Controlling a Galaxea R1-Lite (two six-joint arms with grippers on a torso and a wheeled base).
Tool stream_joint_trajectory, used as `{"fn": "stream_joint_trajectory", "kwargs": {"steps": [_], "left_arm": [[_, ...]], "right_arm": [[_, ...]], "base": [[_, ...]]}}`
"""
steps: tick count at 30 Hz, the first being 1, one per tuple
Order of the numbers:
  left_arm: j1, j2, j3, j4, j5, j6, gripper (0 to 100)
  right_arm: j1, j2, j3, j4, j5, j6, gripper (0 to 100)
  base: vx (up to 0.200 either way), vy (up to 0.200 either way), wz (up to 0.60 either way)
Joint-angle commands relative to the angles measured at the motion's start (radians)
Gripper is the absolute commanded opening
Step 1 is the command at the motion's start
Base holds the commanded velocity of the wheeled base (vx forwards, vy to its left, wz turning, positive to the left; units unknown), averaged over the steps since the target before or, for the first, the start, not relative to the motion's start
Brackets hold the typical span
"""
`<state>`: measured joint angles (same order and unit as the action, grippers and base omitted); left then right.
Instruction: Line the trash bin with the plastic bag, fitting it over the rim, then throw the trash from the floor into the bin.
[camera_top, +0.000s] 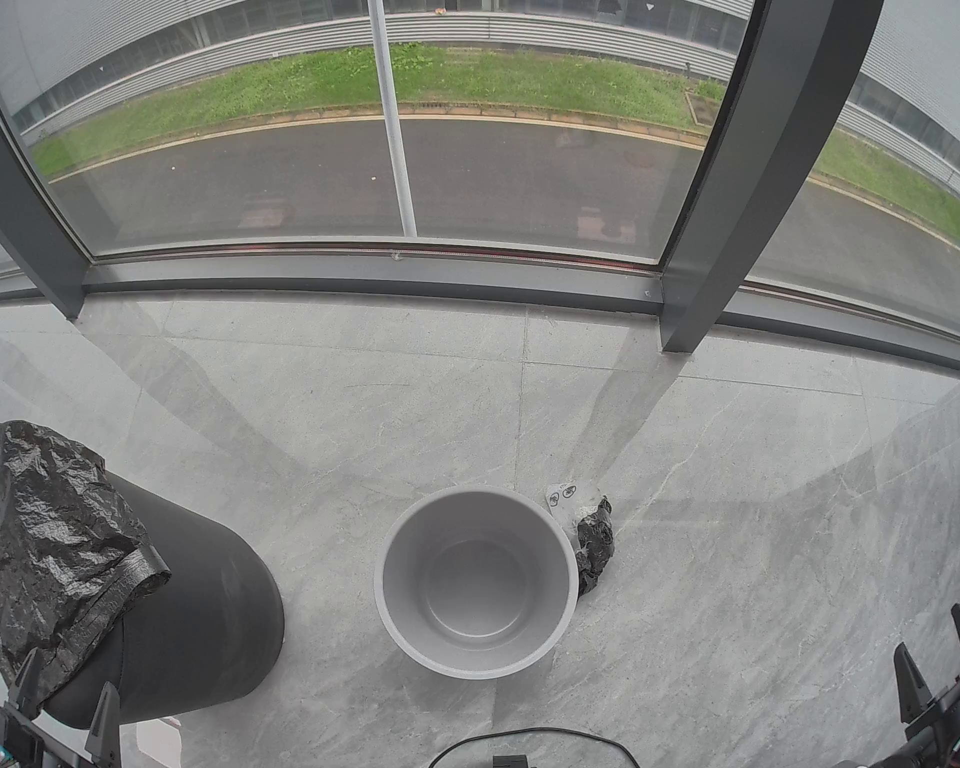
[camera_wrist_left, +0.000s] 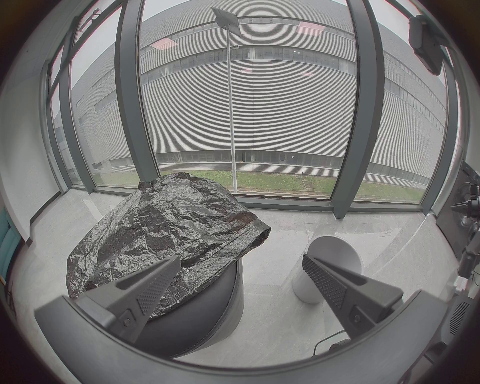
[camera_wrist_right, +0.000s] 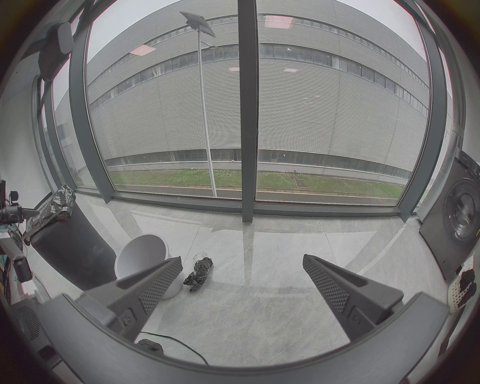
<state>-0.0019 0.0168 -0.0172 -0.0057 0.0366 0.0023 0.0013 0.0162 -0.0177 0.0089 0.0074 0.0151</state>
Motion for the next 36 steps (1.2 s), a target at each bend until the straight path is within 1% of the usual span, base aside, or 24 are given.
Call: {"fn": "stream_joint_trajectory", "kwargs": {"steps": [1, 4, 5, 6, 7, 8, 9, 10, 11, 12, 14, 15, 16, 18, 20, 21, 22, 23, 25, 26, 27, 30, 32, 36], "left_arm": [[0.000, -0.017, 0.017, 0.000, 0.000, -0.004, 100], [0.000, -0.017, 0.017, 0.001, 0.000, -0.002, 100], [0.000, -0.017, 0.017, 0.001, 0.000, -0.001, 100], [0.000, -0.017, 0.017, 0.001, 0.000, -0.002, 100], [-0.001, -0.012, 0.017, 0.003, 0.000, -0.005, 100], [-0.001, -0.011, 0.017, 0.001, 0.000, -0.005, 100], [-0.003, -0.005, 0.017, 0.001, 0.000, -0.010, 100], [-0.003, -0.005, 0.017, 0.001, 0.000, -0.010, 100], [-0.003, -0.011, 0.003, 0.000, 0.002, -0.016, 100], [-0.003, 0.018, -0.047, -0.016, 0.000, -0.048, 100], [-0.032, 0.150, -0.306, 0.013, -0.001, -0.205, 100], [-0.055, 0.203, -0.394, 0.044, -0.007, -0.242, 100], [-0.086, 0.253, -0.469, 0.095, -0.023, -0.223, 100], [-0.138, 0.331, -0.556, 0.193, -0.046, -0.116, 100], [-0.151, 0.364, -0.555, 0.221, -0.053, -0.031, 100], [-0.164, 0.402, -0.543, 0.245, -0.063, 0.100, 100], [-0.164, 0.407, -0.541, 0.245, -0.064, 0.110, 100], [-0.178, 0.456, -0.501, 0.237, -0.072, 0.240, 100], [-0.178, 0.509, -0.463, 0.227, -0.063, 0.346, 100], [-0.178, 0.514, -0.458, 0.225, -0.063, 0.352, 100], [-0.171, 0.555, -0.426, 0.201, -0.057, 0.424, 100], [-0.178, 0.612, -0.374, 0.135, -0.057, 0.502, 100], [-0.174, 0.663, -0.359, 0.081, -0.046, 0.559, 100], [-0.161, 0.710, -0.316, 0.004, 0.068, 0.634, 100]], "right_arm": [[-0.001, -0.016, 0.012, 0.003, 0.000, -0.009, 100], [-0.003, -0.007, -0.007, -0.004, 0.011, -0.038, 100], [-0.003, 0.019, -0.076, -0.004, 0.014, -0.023, 100], [0.002, 0.076, -0.174, 0.005, 0.019, 0.017, 100], [0.011, 0.151, -0.286, 0.017, 0.026, 0.089, 100], [0.014, 0.171, -0.315, 0.022, 0.028, 0.109, 100], [0.036, 0.255, -0.421, 0.040, 0.045, 0.180, 100], [0.057, 0.331, -0.498, 0.051, 0.082, 0.186, 100], [0.068, 0.383, -0.527, 0.049, 0.108, 0.174, 100], [0.074, 0.444, -0.544, 0.037, 0.126, 0.155, 100], [0.091, 0.571, -0.559, -0.023, 0.137, 0.135, 100], [0.111, 0.630, -0.559, -0.072, 0.135, 0.135, 100], [0.144, 0.688, -0.556, -0.136, 0.134, 0.137, 100], [0.217, 0.781, -0.545, -0.261, 0.131, 0.140, 100], [0.241, 0.826, -0.538, -0.320, 0.129, 0.138, 100], [0.256, 0.886, -0.528, -0.386, 0.128, 0.141, 100], [0.256, 0.890, -0.527, -0.389, 0.128, 0.141, 100], [0.264, 0.933, -0.499, -0.446, 0.128, 0.141, 100], [0.289, 0.963, -0.472, -0.494, 0.128, 0.154, 100], [0.292, 0.966, -0.470, -0.497, 0.128, 0.155, 100], [0.319, 0.998, -0.458, -0.534, 0.121, 0.161, 100], [0.321, 1.015, -0.449, -0.561, 0.091, 0.164, 100], [0.321, 1.016, -0.446, -0.561, 0.085, 0.164, 100], [0.319, 1.016, -0.444, -0.560, 0.083, 0.164, 100]], "base": [[0.000, 0.000, 0.00], [0.000, 0.000, 0.00], [0.000, 0.000, 0.00], [0.000, 0.000, 0.00], [0.000, 0.000, 0.00], [0.000, 0.000, 0.00], [0.000, 0.000, 0.00], [0.000, 0.000, 0.00], [0.000, 0.000, 0.00], [0.000, 0.000, 0.00], [0.000, 0.000, 0.00], [0.000, 0.000, 0.00], [0.000, 0.000, 0.00], [0.000, 0.000, 0.00], [0.000, 0.000, 0.00], [0.000, 0.000, 0.00], [0.000, 0.000, 0.00], [0.000, 0.000, 0.00], [0.000, 0.000, 0.00], [0.000, 0.000, 0.00], [0.000, 0.000, 0.00], [0.000, 0.000, 0.00], [0.000, 0.000, 0.00], [0.000, 0.000, 0.00]]}}
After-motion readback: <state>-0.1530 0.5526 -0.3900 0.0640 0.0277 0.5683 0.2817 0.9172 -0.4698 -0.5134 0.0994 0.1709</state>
